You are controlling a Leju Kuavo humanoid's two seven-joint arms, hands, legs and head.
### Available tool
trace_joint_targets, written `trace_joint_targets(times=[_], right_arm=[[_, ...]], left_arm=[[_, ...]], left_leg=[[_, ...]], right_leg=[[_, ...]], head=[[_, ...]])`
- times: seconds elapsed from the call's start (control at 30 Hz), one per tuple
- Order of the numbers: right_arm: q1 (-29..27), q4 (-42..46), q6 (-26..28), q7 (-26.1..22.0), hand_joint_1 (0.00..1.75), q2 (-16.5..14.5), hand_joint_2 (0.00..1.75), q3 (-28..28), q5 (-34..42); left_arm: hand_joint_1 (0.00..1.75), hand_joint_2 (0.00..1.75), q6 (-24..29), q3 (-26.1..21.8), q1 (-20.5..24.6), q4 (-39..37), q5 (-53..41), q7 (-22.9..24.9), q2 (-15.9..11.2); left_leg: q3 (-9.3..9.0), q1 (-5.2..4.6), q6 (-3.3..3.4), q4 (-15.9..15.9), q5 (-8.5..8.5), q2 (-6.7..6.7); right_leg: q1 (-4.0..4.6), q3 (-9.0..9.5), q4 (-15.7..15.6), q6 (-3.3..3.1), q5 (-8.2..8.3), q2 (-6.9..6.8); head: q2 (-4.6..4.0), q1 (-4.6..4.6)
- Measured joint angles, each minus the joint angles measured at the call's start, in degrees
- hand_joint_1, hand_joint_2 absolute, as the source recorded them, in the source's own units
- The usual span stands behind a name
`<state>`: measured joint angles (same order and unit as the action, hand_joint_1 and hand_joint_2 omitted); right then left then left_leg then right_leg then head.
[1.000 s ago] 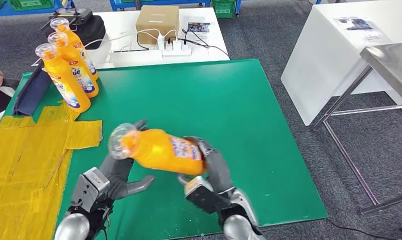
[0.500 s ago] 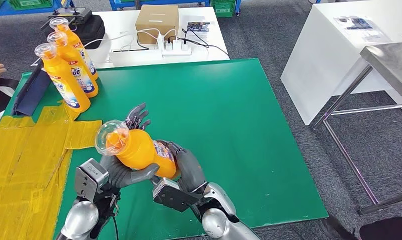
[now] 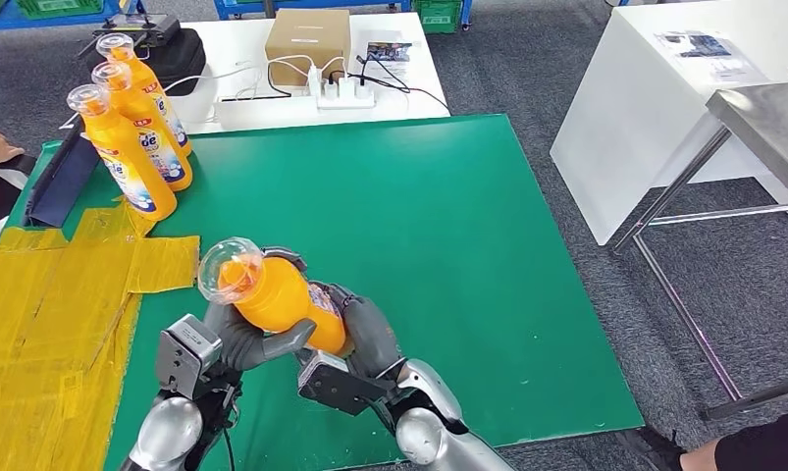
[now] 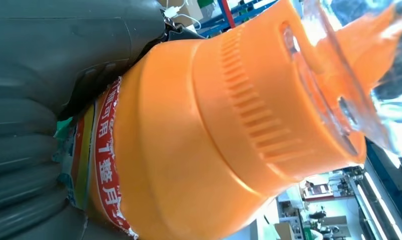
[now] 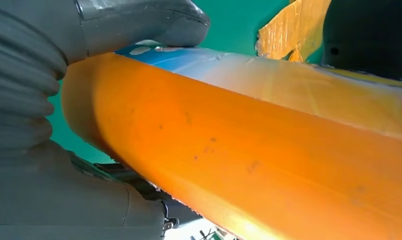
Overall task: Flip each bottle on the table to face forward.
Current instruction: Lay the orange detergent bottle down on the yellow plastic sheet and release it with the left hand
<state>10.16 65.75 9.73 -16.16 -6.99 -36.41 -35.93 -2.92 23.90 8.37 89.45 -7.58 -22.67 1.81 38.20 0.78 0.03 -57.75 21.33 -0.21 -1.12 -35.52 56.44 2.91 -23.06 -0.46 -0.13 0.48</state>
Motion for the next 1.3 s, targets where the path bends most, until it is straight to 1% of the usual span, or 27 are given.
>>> trace_joint_targets(times=[0.07, 0.1, 0.2, 0.23, 0.3, 0.33, 0.4, 0.43, 0.5, 0.6, 0.67, 0.73, 0.8, 0.9, 1.0, 1.13, 1.17, 1.27, 1.3], right_arm=[[-0.06, 0.1, 0.12, -0.28, 1.75, 0.09, 1.75, 0.08, 0.38], [-0.14, 0.22, 0.26, -0.4, 1.45, 0.12, 1.75, 0.14, 0.52], [-0.52, 1.1, 0.91, -0.9, 0.14, 0.29, 1.75, 0.49, 1.07], [-0.88, 1.81, 1.24, -1.32, 0.0, 0.36, 1.31, 0.76, 1.67], [-2.32, 4.3, 1.8, -2.48, 0.0, 0.45, 0.44, 1.79, 4.08], [-3.37, 6.12, 1.79, -2.95, 0.0, 0.51, 0.0, 2.64, 5.95], [-5.53, 9.86, 0.95, -3.2, 0.0, 0.74, 0.0, 4.75, 9.68], [-6.49, 11.62, 0.33, -3.17, 0.0, 0.92, 0.0, 5.91, 11.1], [-8.17, 14.75, -0.77, -3.22, 0.0, 1.32, 0.0, 8.11, 12.69], [-10.36, 18.72, -1.69, -3.65, 0.0, 1.76, 0.0, 11.24, 13.66], [-11.38, 20.65, -2.14, -3.87, 0.0, 1.91, 0.87, 13.16, 13.97], [-12.04, 22.06, -2.47, -3.97, 0.0, 2.03, 1.75, 14.69, 14.15], [-12.48, 23.09, -2.57, -4.15, 0.0, 2.05, 1.75, 15.74, 14.73], [-12.81, 24.27, -3.08, -4.53, 0.0, 1.89, 1.75, 17.27, 17.73], [-12.55, 24.85, -4.79, -4.6, 0.0, 1.34, 1.75, 18.77, 22.43], [-11.11, 24.75, -6.29, -4.6, 0.0, 0.45, 1.75, 19.35, 25.6], [-10.77, 24.63, -6.45, -4.6, 0.0, 0.31, 1.75, 19.37, 25.89], [-9.99, 23.99, -6.55, -4.61, 0.0, 0.02, 1.75, 19.36, 26.6], [-9.87, 23.72, -6.38, -4.62, 0.0, -0.02, 1.75, 19.36, 26.87]], left_arm=[[1.75, 1.75, 1.4, 0.15, -0.22, -0.04, -1.14, -0.08, 0.28], [1.75, 1.75, 2.19, 0.2, -0.28, -0.04, -1.88, -0.1, 0.39], [1.75, 1.75, 5.25, 0.29, -0.42, 0.01, -5.37, -0.1, 0.61], [1.75, 1.75, 7.27, 0.36, -0.52, 0.07, -8.03, 0.18, 0.64], [1.75, 1.75, 13.89, 0.27, -0.7, 0.19, -17.84, 2.67, 0.54], [1.75, 1.75, 18.02, -0.04, -0.69, 0.18, -25.3, 5.45, 0.37], [1.75, 1.75, 24.66, -1.12, -0.3, -0.3, -41.1, 12.31, -0.26], [1.75, 1.75, 26.46, -1.82, 0.03, -0.82, -47.6, 15.23, -0.68], [1.75, 1.75, 26.81, -3.28, 1.11, -2.64, -55.36, 19.45, -1.78], [1.75, 1.75, 23.47, -5.06, 4.1, -7.35, -65.98, 27.17, -4.07], [1.75, 1.75, 21.96, -6.24, 6.3, -10.84, -71.3, 30.55, -5.66], [1.75, 1.75, 21.43, -7.2, 7.99, -13.53, -72.94, 31.39, -6.74], [1.75, 1.75, 19.83, -7.57, 9.49, -15.72, -74.42, 32.5, -7.56], [1.75, 1.75, 14.25, -7.46, 13.07, -21.19, -78.18, 35.08, -9.09], [1.75, 1.75, 10.14, -7.26, 19.02, -31.09, -80.57, 36.0, -10.37], [1.75, 1.75, 8.56, -7.03, 26.38, -45.18, -81.91, 38.06, -10.52], [1.49, 1.75, 8.32, -6.97, 27.67, -47.95, -81.93, 38.83, -10.45], [0.2, 1.75, 7.79, -6.84, 30.39, -55.05, -81.93, 40.79, -10.33], [0.02, 1.75, 7.82, -6.81, 30.98, -56.97, -81.93, 41.17, -10.35]], left_leg=[[0.01, 0.0, 0.0, 0.0, 0.0, 0.0], [0.02, 0.0, 0.0, 0.0, 0.0, 0.0], [0.03, 0.0, 0.0, 0.0, 0.0, -0.01], [0.04, 0.0, 0.0, 0.0, 0.0, -0.01], [0.05, 0.0, 0.0, 0.0, 0.0, -0.01], [0.06, 0.0, 0.0, 0.0, 0.0, -0.02], [0.08, 0.0, 0.0, 0.0, 0.0, -0.03], [0.09, 0.0, 0.0, 0.0, 0.0, -0.03], [0.09, 0.0, 0.0, 0.0, 0.0, -0.02], [0.09, 0.0, 0.0, 0.0, -0.02, -0.01], [0.09, 0.0, 0.0, 0.0, -0.04, 0.01], [0.09, 0.01, 0.0, 0.0, -0.06, 0.02], [0.1, 0.01, 0.02, 0.0, -0.09, 0.01], [0.13, 0.0, 0.03, 0.0, -0.1, 0.0], [0.14, 0.0, 0.01, 0.0, -0.12, 0.01], [0.14, 0.02, -0.02, 0.0, -0.19, 0.04], [0.14, 0.02, -0.01, 0.0, -0.21, 0.04], [0.18, 0.02, 0.0, 0.0, -0.22, 0.03], [0.19, 0.02, 0.0, 0.0, -0.22, 0.03]], right_leg=[[0.0, 0.0, 0.0, 0.0, 0.0, 0.0], [0.0, 0.0, 0.0, 0.0, 0.0, 0.0], [0.0, -0.01, 0.0, 0.0, 0.0, -0.01], [0.0, -0.01, 0.0, 0.0, 0.0, -0.01], [0.0, -0.02, 0.0, 0.0, 0.0, -0.01], [0.01, -0.03, 0.0, 0.0, -0.01, -0.02], [0.01, -0.05, 0.0, 0.0, -0.02, -0.03], [0.01, -0.05, 0.0, 0.0, -0.02, -0.03], [0.01, -0.09, 0.0, 0.0, -0.01, -0.02], [0.01, -0.13, 0.01, -0.02, 0.03, -0.01], [0.01, -0.13, 0.01, -0.03, 0.08, 0.0], [0.01, -0.14, 0.02, -0.04, 0.1, 0.01], [0.0, -0.13, 0.02, -0.04, 0.1, 0.0], [0.0, -0.15, 0.01, -0.02, 0.1, -0.01], [0.01, -0.18, 0.02, -0.07, 0.16, 0.01], [0.04, -0.2, 0.05, -0.12, 0.22, 0.01], [0.04, -0.19, 0.05, -0.12, 0.22, 0.01], [0.03, -0.18, 0.06, -0.11, 0.22, 0.01], [0.03, -0.19, 0.06, -0.11, 0.22, 0.02]], head=[[0.0, 0.0], [0.0, 0.0], [0.0, 0.0], [0.0, 0.0], [0.0, 0.0], [0.0, 0.0], [0.0, 0.0], [0.0, 0.0], [0.0, 0.0], [0.0, 0.0], [0.0, -0.01], [0.0, -0.01], [0.0, -0.01], [0.0, 0.0], [0.0, 0.0], [0.0, 0.01], [0.0, 0.01], [0.0, 0.0], [0.0, 0.0]])
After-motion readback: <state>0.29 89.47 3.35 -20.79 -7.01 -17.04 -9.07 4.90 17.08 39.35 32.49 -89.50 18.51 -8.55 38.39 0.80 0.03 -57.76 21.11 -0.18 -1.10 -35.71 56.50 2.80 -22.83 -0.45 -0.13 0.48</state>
